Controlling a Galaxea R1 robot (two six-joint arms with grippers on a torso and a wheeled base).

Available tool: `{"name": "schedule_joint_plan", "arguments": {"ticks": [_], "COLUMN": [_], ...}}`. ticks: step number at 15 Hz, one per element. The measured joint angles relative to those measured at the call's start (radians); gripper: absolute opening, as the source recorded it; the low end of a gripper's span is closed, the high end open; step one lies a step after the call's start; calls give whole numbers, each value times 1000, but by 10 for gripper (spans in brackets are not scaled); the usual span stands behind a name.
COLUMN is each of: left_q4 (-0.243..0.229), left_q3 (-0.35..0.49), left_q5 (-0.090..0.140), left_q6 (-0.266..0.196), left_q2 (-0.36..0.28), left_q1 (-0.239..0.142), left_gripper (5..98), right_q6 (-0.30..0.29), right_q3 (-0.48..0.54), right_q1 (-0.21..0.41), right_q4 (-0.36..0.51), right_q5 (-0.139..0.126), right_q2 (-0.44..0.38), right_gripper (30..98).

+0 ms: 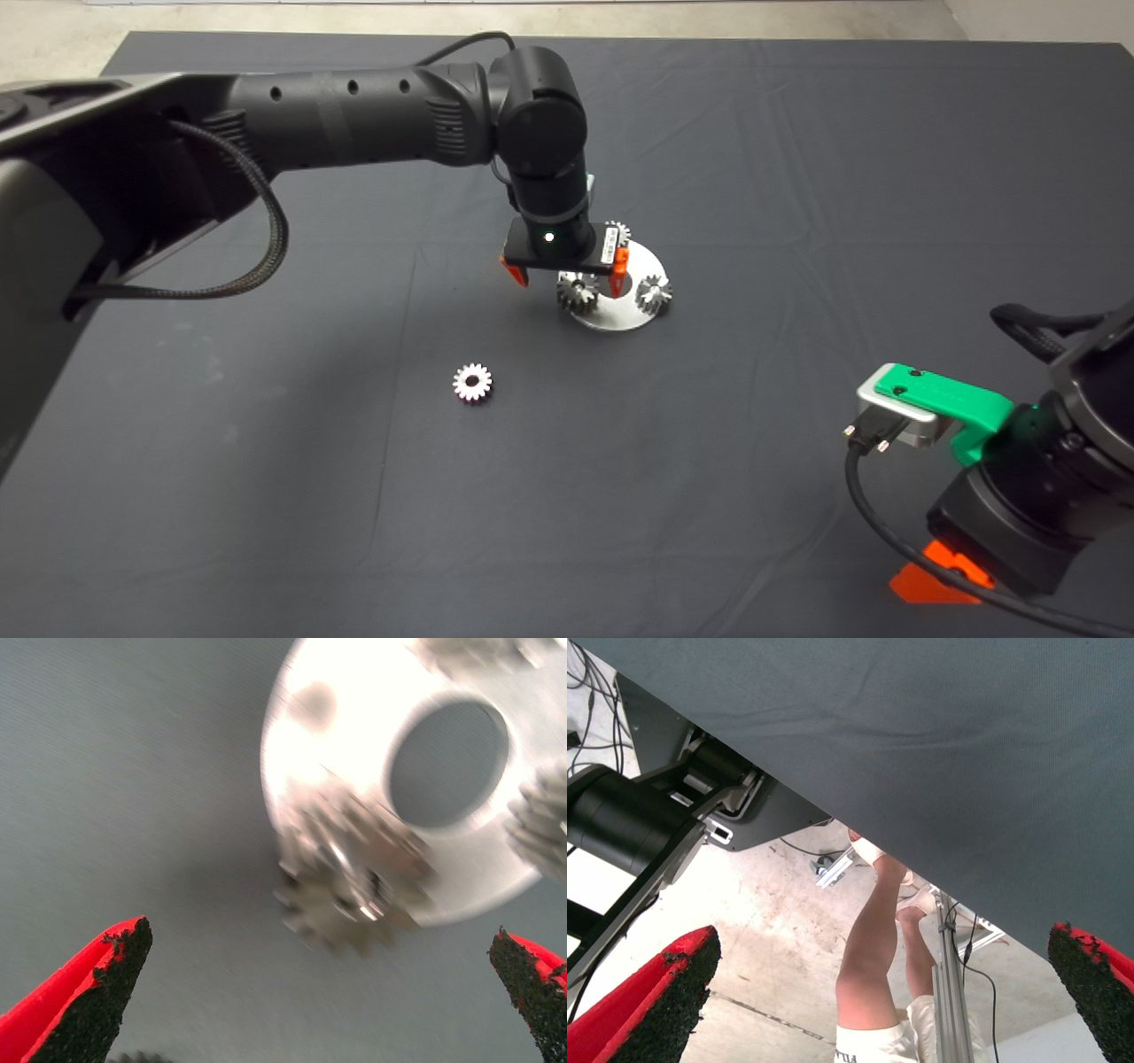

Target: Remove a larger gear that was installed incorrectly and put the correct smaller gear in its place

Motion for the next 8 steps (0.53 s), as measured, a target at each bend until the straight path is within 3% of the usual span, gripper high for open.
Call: {"name": "schedule_joint_plan", "arguments": {"ticks": [8], "left_q4": [0], "left_q3": [-34], "left_q5": [-38], "left_q6": [7], "left_q2": [23], "left_q1": [0], "left_gripper": [982], "right_q6": [0], "right_q3": [1], "right_q1": [0], "right_q4": [0], "right_q5": [0], "right_q2": [-3], "right_gripper": [977]}}
